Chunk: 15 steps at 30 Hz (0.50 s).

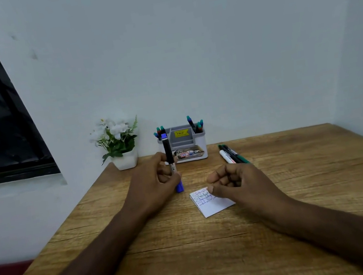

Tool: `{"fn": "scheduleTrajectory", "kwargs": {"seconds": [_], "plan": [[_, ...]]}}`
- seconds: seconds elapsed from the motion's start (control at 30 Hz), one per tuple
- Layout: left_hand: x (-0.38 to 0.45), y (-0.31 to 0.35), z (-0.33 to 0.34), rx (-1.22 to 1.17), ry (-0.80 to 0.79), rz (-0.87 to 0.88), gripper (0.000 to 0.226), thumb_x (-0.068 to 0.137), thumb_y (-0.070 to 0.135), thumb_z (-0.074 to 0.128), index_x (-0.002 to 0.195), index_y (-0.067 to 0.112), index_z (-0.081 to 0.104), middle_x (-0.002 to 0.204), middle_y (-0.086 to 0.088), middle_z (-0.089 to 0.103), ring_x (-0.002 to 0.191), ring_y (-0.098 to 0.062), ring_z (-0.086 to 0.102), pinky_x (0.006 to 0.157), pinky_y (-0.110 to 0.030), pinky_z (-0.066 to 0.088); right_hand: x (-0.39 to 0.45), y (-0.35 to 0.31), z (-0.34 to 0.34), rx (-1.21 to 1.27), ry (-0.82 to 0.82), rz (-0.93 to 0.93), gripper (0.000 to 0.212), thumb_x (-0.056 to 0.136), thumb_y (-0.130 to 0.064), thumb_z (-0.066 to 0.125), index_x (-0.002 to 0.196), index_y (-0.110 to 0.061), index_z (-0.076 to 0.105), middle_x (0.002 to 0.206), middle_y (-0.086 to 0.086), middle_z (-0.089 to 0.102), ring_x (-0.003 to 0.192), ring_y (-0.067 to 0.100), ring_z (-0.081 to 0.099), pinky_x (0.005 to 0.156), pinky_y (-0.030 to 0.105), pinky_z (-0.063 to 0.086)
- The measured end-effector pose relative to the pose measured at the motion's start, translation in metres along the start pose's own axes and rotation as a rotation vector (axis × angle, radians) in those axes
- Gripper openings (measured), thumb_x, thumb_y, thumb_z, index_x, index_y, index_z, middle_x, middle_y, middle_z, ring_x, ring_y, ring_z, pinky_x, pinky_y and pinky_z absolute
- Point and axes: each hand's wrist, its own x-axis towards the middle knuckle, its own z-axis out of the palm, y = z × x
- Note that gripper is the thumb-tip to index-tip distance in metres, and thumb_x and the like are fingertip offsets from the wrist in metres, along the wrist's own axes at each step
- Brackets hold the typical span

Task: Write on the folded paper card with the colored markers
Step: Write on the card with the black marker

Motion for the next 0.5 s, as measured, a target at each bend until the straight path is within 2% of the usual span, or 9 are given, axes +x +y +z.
{"fn": "scheduleTrajectory", "kwargs": {"seconds": [0.07,0.13,0.27,0.4,0.5], "plan": [[0.0014,0.0010,0.0021,0.002,0.027,0.004,0.013,0.096,0.038,0.073,0.101,0.026,0.069,0.081,0.009,0.075,0.075,-0.001,0.070,0.062,-0.013,0.053,0.0000,-0.0004,-0.0003,0.007,-0.005,-0.002,0.011,0.089,-0.019,0.084,0.097,-0.024,0.079,0.088,-0.005,0.081,0.086,0.004,0.075,0.072,0.012,0.058],[0.0020,0.0000,0.0033,0.000,0.037,0.025,0.018,0.098,0.043,0.069,0.097,0.025,0.073,0.081,0.012,0.077,0.073,0.001,0.071,0.064,-0.017,0.057,-0.0001,-0.0003,-0.0006,0.008,-0.007,-0.008,0.011,0.089,-0.019,0.084,0.097,-0.024,0.079,0.088,-0.004,0.081,0.086,0.005,0.075,0.072,0.011,0.057],[-0.0017,-0.0036,-0.0002,-0.012,0.059,0.058,0.017,0.092,0.041,0.076,0.095,0.024,0.075,0.078,0.011,0.076,0.073,-0.003,0.072,0.070,-0.024,0.061,0.0000,0.0011,-0.0010,0.012,-0.008,-0.016,0.011,0.089,-0.019,0.084,0.097,-0.023,0.079,0.090,-0.001,0.081,0.088,0.009,0.075,0.073,0.013,0.058],[-0.0047,-0.0061,-0.0022,-0.011,0.046,0.096,0.018,0.091,0.039,0.078,0.094,0.022,0.075,0.075,0.007,0.074,0.070,-0.011,0.071,0.069,-0.033,0.061,0.0006,0.0024,-0.0021,-0.002,-0.012,-0.019,0.010,0.089,-0.020,0.084,0.097,-0.024,0.080,0.090,-0.002,0.081,0.083,0.005,0.074,0.076,0.018,0.059],[-0.0034,-0.0060,-0.0031,-0.043,0.021,0.092,0.018,0.090,0.038,0.079,0.090,0.021,0.074,0.073,0.007,0.073,0.069,-0.010,0.070,0.067,-0.033,0.060,-0.0004,0.0034,0.0000,-0.010,-0.010,-0.025,0.009,0.089,-0.021,0.084,0.097,-0.024,0.080,0.088,-0.002,0.080,0.079,0.003,0.071,0.072,0.017,0.057]]}}
